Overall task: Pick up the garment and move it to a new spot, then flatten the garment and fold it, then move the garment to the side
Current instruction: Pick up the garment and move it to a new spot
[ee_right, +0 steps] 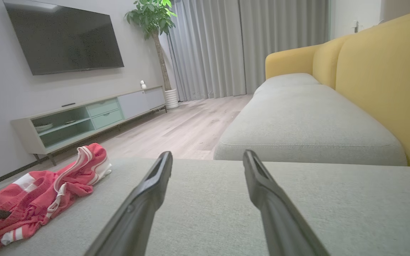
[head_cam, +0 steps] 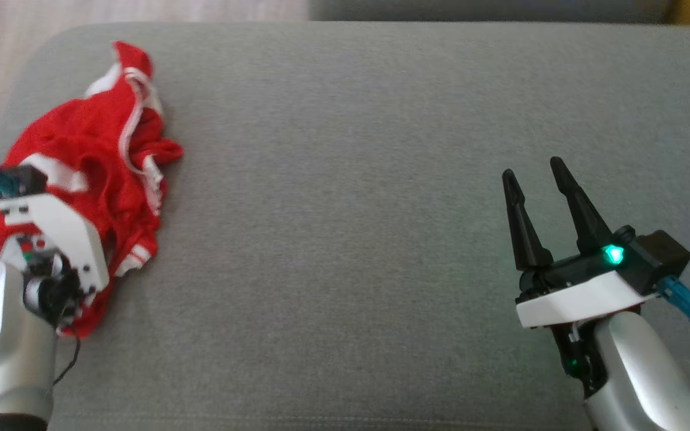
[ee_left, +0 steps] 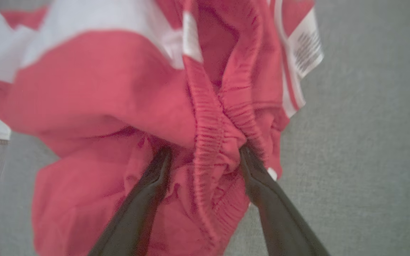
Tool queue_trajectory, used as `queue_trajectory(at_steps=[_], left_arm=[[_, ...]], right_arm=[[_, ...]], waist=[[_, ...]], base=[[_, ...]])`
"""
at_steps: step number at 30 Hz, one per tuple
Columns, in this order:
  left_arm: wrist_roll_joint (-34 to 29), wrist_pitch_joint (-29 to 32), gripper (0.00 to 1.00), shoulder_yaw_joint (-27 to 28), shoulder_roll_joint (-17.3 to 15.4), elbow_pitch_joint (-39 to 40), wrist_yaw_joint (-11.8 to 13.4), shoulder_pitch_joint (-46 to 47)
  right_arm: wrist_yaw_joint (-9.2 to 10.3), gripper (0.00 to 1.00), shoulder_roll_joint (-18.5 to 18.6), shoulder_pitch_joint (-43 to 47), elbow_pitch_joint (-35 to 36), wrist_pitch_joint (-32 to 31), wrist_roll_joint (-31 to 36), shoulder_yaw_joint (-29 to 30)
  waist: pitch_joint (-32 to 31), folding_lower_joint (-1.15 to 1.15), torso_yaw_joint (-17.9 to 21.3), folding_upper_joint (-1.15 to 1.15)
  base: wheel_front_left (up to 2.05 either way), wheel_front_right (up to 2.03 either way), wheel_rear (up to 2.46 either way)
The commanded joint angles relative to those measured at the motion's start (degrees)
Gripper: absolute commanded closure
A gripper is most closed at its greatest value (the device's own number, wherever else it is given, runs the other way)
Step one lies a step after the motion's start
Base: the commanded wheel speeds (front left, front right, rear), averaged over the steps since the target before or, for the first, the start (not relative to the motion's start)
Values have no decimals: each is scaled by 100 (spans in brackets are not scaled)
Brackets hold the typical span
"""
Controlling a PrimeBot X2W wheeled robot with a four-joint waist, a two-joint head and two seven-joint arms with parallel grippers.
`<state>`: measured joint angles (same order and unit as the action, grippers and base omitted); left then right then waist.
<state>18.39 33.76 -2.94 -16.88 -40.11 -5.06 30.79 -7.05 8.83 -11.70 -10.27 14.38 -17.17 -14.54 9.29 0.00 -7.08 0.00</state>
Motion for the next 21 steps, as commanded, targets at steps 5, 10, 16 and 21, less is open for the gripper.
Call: queue_trajectory(at_steps=[5, 10, 16, 21], left_arm=[[53, 168, 0, 174, -394, -284, -20, 286], [71, -176, 100, 175, -472, -522, -50, 349], [22, -562, 100, 85, -520, -558, -81, 535], [-112, -868, 100, -171, -553, -116, -147, 821]], right_arm=[[-44, 0, 51, -218, 203, 62, -60, -78], [-44, 0, 14, -202, 174, 62, -50, -68], [-44, 0, -35, -132, 126, 62, -49, -59], [-44, 0, -103, -27, 71, 62, -23, -83]], waist=[[119, 0, 260, 0], [65, 0, 272, 0], [-167, 0, 160, 0], [-480, 0, 27, 0]], base=[[0, 0, 0], [0, 0, 0], [0, 0, 0], [0, 0, 0]])
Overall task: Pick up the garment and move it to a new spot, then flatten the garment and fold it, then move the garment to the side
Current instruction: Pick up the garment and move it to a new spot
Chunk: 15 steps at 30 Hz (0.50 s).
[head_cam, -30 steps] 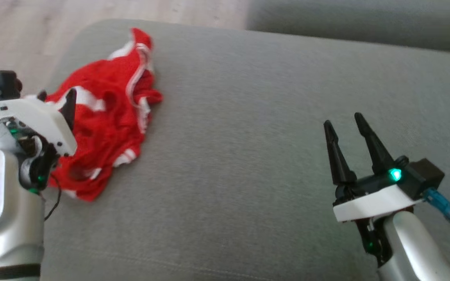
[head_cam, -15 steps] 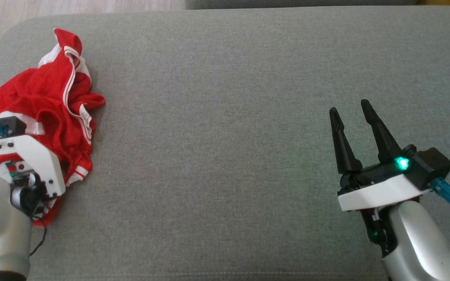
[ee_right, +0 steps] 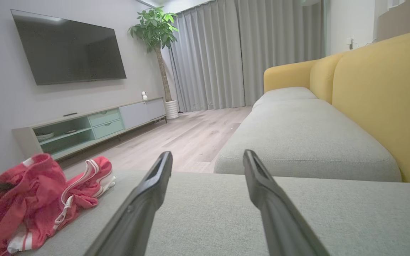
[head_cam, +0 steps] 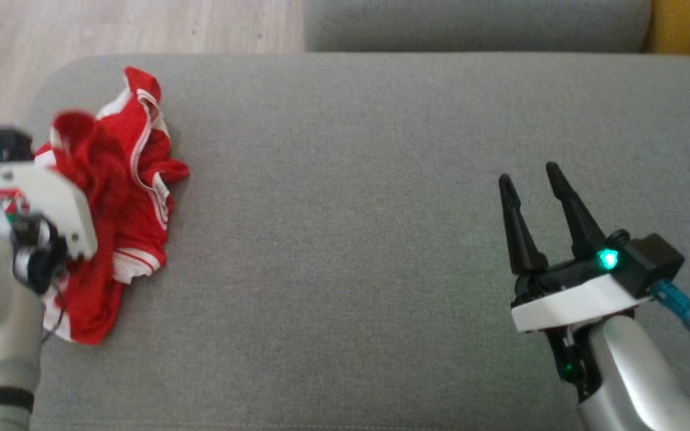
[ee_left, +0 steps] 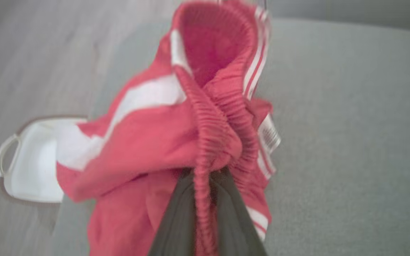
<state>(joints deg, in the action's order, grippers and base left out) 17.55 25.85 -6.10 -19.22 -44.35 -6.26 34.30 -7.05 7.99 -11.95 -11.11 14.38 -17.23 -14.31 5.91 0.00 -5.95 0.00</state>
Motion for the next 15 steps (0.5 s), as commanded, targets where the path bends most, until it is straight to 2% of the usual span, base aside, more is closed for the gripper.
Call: queue_trajectory(at_steps=[1, 7, 15], left_arm=[[-48, -126, 100, 92, -308, 444, -37, 537], [32, -93, 100, -264, -172, 1685, -91, 884], [485, 156, 100, -643, 180, 3475, -112, 892]], right_arm=[[-44, 0, -36, 21, 138, 62, -7, -122], [-44, 0, -156, 125, 72, 62, 17, -175], [-44, 0, -250, 114, 65, 62, 52, -226]], waist=[[-206, 0, -101, 0], [-615, 0, 40, 0], [-748, 0, 723, 0]], base=[[0, 0, 0], [0, 0, 0], [0, 0, 0]])
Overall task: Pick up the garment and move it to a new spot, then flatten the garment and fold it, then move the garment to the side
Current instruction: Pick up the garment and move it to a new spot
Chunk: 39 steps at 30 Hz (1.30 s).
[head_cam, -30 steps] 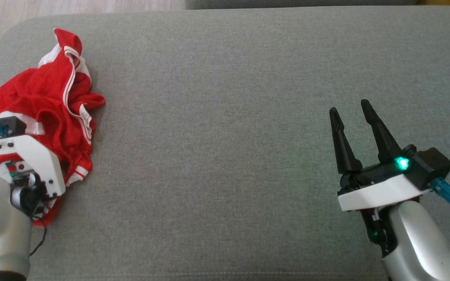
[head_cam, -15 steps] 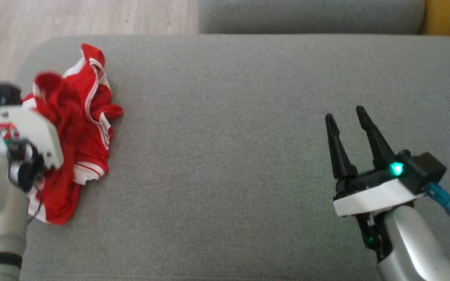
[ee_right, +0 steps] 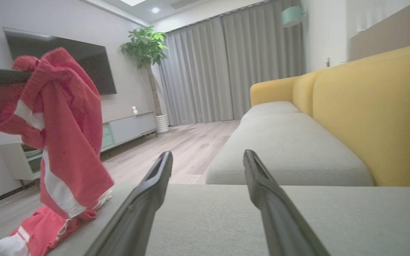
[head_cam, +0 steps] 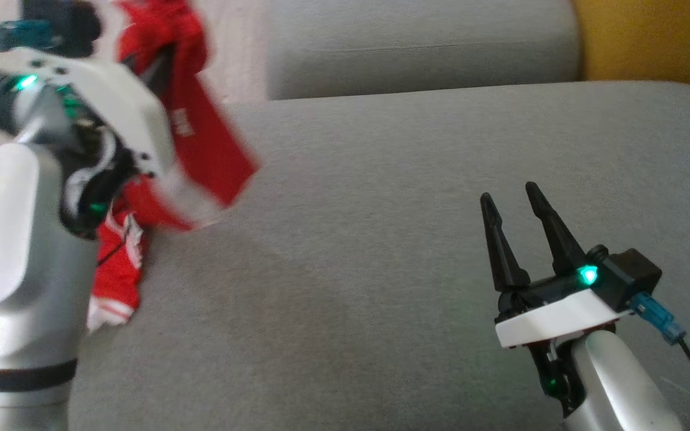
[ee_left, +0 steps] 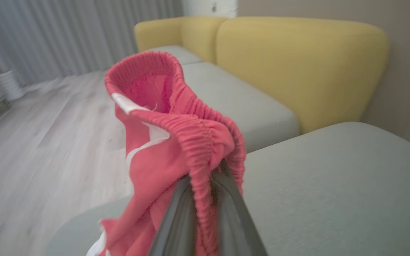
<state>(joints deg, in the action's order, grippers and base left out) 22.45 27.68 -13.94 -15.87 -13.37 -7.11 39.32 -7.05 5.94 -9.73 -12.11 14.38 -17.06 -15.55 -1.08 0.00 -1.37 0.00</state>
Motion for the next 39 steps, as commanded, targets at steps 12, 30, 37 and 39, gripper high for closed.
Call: queue_trajectory(at_steps=[12, 30, 37, 39], left_arm=[[919, -756, 100, 193, 789, 629, 109, -561], [1148, -1769, 0, 79, 451, -1988, -18, -1516], [803, -1299, 0, -222, -38, -1380, 79, -1491], [763, -1166, 0, -213, -154, -1115, 176, -1549]], right_arm=[[-44, 0, 73, -119, 181, 62, 21, -3], [-44, 0, 260, -99, 186, 62, -18, 7], [-44, 0, 277, -9, 180, 62, 10, 125], [-44, 0, 273, 8, 181, 62, 20, 164]], waist=[[90, 0, 1098, 0], [119, 0, 1215, 0], [36, 0, 924, 0], [22, 0, 858, 0]], base=[[0, 0, 0], [0, 0, 0], [0, 0, 0], [0, 0, 0]])
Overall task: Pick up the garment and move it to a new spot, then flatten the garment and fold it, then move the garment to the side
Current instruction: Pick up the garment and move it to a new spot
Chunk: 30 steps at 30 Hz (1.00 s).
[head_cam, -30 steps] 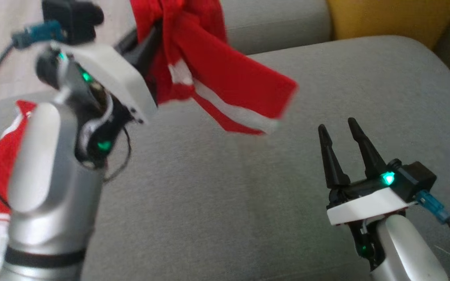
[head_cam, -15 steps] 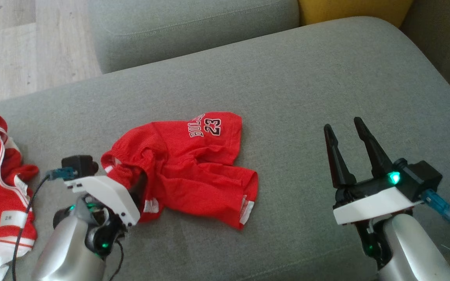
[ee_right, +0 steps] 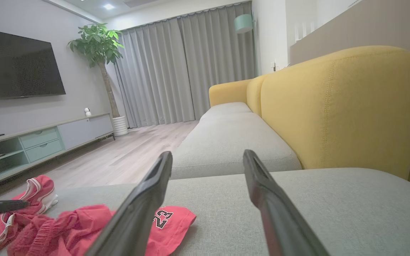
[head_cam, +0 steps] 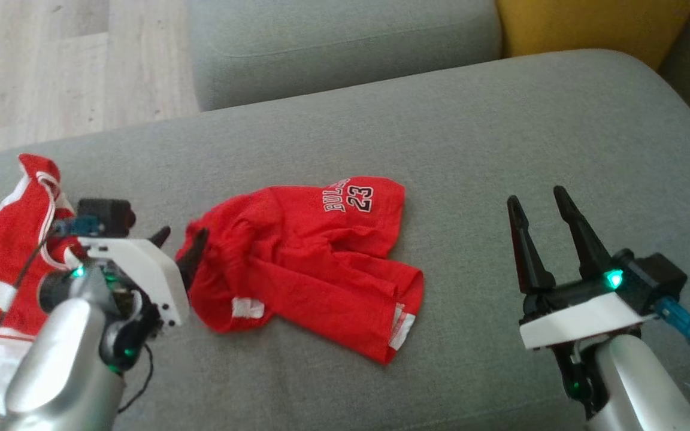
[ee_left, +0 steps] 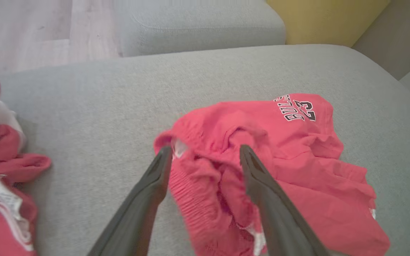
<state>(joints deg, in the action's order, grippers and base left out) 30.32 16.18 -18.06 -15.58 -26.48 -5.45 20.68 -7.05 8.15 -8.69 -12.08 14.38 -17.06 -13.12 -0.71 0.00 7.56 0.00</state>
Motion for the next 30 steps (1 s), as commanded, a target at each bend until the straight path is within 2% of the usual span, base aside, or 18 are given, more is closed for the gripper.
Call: queue_trajectory(at_steps=[1, 5, 10, 17, 21, 30], left_arm=[[-52, 56, 0, 196, -237, 344, 66, 274], [-194, -162, 0, 302, -331, 1146, 360, 62], [-431, -1329, 0, 569, -121, 1864, 861, -472], [-802, -2817, 0, 723, 110, 1980, 1302, -1368], [-837, -3061, 0, 815, 315, 2069, 1357, -1634], [-1347, -3115, 0, 830, 635, 1975, 1209, -1846]], right_arm=[[-44, 0, 49, -87, 178, 62, 27, -60], [-44, 0, 43, -44, 206, 62, 51, 7], [-44, 0, 13, 51, 270, 62, 77, 71], [-44, 0, 13, 227, 393, 62, 101, 85], [-44, 0, 27, 335, 407, 62, 79, 168], [-44, 0, 84, 337, 350, 62, 49, 124]], waist=[[-24, 0, -66, 0], [-30, 0, -161, 0], [-17, 0, -248, 0], [8, 0, -302, 0], [22, 0, -343, 0], [17, 0, -380, 0]], base=[[0, 0, 0], [0, 0, 0], [0, 0, 0], [0, 0, 0], [0, 0, 0], [0, 0, 0]])
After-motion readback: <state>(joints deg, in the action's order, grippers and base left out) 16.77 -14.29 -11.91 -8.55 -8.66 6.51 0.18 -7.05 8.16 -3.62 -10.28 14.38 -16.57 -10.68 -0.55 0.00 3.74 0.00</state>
